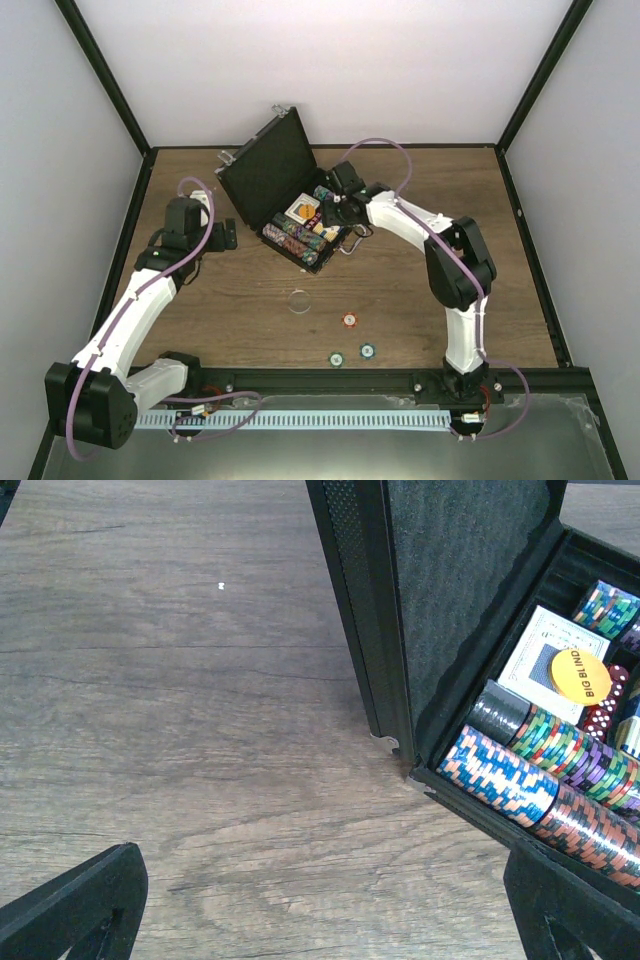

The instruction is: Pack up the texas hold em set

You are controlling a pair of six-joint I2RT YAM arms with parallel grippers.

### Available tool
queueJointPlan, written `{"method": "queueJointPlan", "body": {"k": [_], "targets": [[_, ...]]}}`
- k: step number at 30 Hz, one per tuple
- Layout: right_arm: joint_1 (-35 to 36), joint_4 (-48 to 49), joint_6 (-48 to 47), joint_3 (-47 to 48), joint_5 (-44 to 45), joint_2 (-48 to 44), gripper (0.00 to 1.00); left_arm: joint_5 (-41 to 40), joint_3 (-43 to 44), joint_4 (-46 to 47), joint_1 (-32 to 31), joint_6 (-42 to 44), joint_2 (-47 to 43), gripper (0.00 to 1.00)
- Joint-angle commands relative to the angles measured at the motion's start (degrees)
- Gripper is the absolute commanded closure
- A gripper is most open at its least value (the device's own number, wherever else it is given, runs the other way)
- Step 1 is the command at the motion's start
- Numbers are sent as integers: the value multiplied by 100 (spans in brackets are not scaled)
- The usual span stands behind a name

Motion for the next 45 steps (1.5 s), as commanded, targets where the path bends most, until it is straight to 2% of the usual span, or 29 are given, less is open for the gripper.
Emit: {"method": "queueJointPlan", "body": {"k": [1, 8, 13, 16, 20, 23, 31, 35, 39, 45], "targets": [[48, -67, -203, 415, -220, 171, 45, 29, -22, 80, -3, -11, -21, 0], [50, -92, -320, 728, -323, 526, 42, 14, -31, 71, -3, -12, -26, 0], [70, -207, -336, 861, -187, 611, 18, 40, -32, 71, -3, -12, -19, 0], [222, -280, -431, 724, 272, 469, 13, 36, -31, 71, -3, -7, -34, 0], [527, -158, -376, 87, 427, 57, 12, 47, -31, 71, -3, -12, -35, 0], [798, 45, -156, -579, 224, -406, 12, 66, -32, 71, -3, -12, -43, 0], [1952, 287, 646, -1923, 165, -1289, 9, 53, -35, 71, -3, -7, -38, 0], [2515, 403, 926, -2158, 333, -1198, 7, 58, -31, 71, -1, -11, -36, 0], [2931, 257, 977, -1998, 642, -813, 5, 97, -38, 71, -3, -3, -35, 0], [3129, 125, 891, -1771, 748, -477, 5, 115, -40, 74, -2, -3, -41, 0]]}}
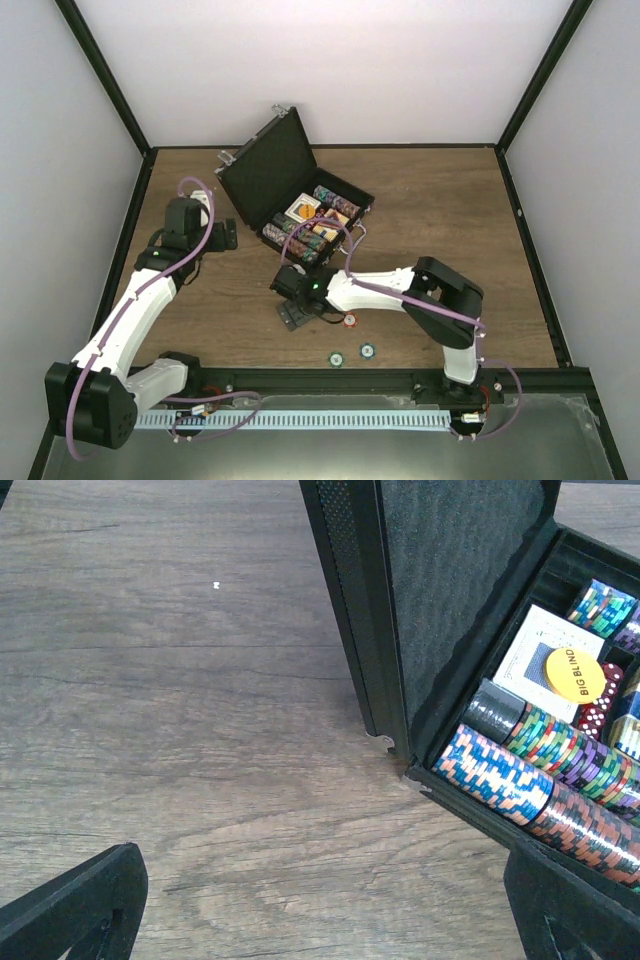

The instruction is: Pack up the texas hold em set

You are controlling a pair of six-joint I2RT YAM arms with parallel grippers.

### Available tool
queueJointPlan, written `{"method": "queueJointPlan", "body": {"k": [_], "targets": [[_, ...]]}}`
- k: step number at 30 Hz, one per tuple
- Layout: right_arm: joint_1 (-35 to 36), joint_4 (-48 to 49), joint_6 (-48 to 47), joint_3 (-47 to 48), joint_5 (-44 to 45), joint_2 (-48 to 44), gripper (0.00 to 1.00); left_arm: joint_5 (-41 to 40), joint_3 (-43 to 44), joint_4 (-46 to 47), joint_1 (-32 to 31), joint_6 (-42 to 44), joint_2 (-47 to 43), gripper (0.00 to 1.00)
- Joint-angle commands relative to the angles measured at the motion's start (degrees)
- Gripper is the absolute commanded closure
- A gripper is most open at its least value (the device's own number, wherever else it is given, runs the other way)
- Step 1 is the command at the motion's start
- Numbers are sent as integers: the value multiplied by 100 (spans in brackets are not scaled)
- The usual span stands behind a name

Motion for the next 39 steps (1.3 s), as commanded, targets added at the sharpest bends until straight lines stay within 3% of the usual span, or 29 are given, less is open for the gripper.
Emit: {"method": "queueJointPlan", "body": {"k": [1, 8, 16, 21, 32, 39], "targets": [[57, -94, 46, 298, 242, 137, 5, 64, -39, 73, -2, -5, -42, 0], [52, -50, 138, 215, 232, 317, 8, 66, -40, 80, -3, -5, -52, 0], [44, -228, 271, 303, 591, 272, 40, 76, -39, 80, 1, -5, -82, 0], [-238, -258, 370, -48, 699, -102, 48, 19, -42, 71, -3, -5, -102, 0], [-1788, -37, 171, -1346, 600, -1614, 50, -1, -48, 65, 1, -5, -161, 0], [-2454, 240, -550, -487, 241, -1656, 49, -14, -39, 62, -3, -5, -140, 0]]}}
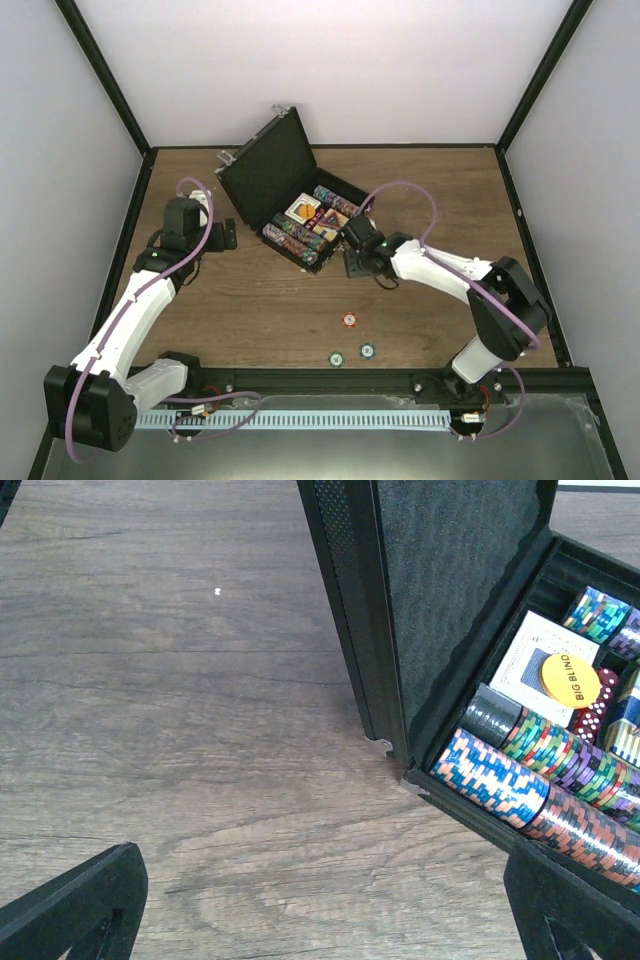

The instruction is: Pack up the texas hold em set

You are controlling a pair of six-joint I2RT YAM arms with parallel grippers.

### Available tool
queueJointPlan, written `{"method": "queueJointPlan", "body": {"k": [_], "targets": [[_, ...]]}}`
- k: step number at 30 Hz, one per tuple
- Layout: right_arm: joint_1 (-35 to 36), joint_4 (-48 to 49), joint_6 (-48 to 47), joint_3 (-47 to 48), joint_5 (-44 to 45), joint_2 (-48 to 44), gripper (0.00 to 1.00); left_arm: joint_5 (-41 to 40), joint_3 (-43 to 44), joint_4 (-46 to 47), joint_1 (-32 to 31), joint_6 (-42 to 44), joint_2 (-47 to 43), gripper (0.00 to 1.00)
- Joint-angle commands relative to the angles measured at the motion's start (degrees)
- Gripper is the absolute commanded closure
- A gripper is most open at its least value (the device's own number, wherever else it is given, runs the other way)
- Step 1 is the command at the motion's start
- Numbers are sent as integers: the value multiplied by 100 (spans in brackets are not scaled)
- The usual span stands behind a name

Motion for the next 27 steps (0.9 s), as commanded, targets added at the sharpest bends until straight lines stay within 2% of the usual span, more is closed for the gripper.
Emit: {"method": "queueJointPlan", "body": {"k": [1, 8, 18, 20, 23, 25, 27], "targets": [[-256, 382, -547, 952, -213, 145, 49, -30, -42, 60, -3, -5, -60, 0], [-527, 577, -1060, 2659, -515, 1480, 50, -87, -38, 51, -3, -1, -41, 0], [-641, 13, -1495, 5297, -960, 3486, 48, -181, -29, 41, -1, 13, -63, 0], [-642, -92, -1531, 5623, -1006, 3731, 41, -158, -21, 42, -2, 13, -53, 0], [-649, -156, -1576, 5837, -978, 3919, 18, -129, -11, 37, -3, 13, -32, 0], [-647, -212, -1561, 5795, -932, 3859, 6, -123, -6, 34, -3, 13, -44, 0], [-651, -197, -1547, 5538, -875, 3642, 4, -131, -11, 34, -2, 13, -61, 0]]}}
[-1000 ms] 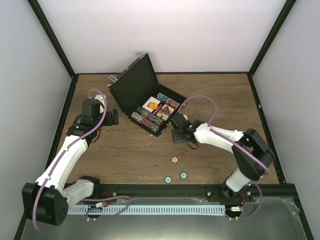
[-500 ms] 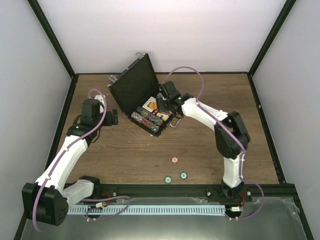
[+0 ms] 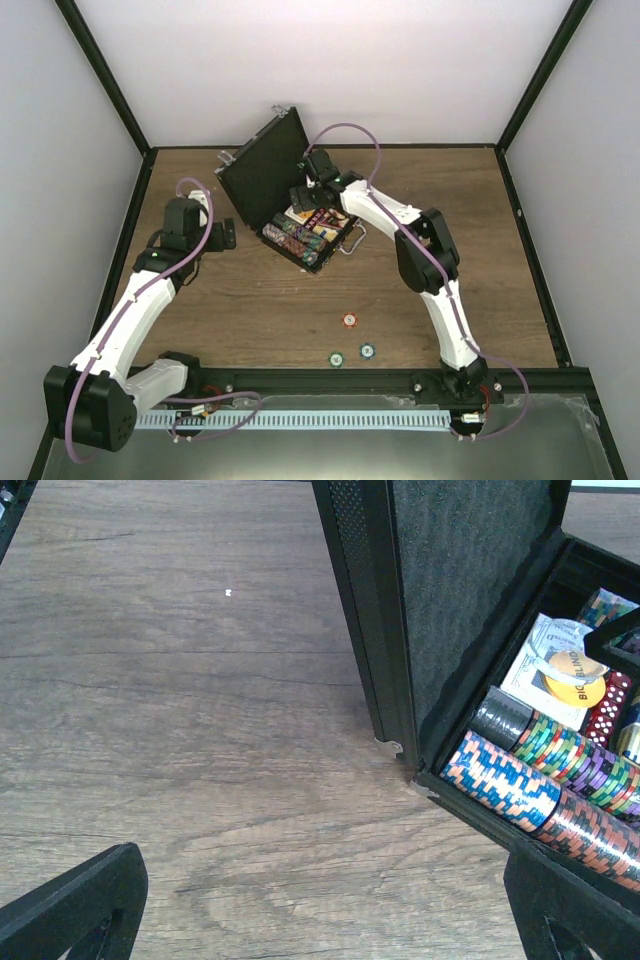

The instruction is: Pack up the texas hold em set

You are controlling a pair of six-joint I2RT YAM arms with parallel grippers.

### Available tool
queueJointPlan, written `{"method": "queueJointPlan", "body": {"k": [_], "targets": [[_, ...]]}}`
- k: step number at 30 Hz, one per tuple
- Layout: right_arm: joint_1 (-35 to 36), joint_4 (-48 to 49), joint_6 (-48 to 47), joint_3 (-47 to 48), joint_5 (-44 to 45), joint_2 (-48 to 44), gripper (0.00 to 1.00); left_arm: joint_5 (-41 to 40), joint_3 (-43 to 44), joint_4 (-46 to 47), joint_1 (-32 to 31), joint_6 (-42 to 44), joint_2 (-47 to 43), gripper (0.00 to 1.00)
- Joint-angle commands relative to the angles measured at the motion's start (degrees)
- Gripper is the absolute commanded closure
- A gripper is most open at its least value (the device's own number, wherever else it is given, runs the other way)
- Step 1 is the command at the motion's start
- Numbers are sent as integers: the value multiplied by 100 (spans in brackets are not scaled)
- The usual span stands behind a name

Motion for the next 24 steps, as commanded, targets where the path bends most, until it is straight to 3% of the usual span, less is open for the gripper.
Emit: {"method": "queueJointPlan", "body": {"k": [1, 16, 24], "targets": [[-39, -103, -56, -208, 88, -444, 4, -20, -14, 36, -3, 13, -67, 0], [89, 520, 978, -5514, -308, -4320, 6, 69, -21, 27, -3, -5, -139, 0], [1113, 91, 1744, -6543, -799, -5413, 17, -11, -33, 5, 2, -13, -153, 0]]}}
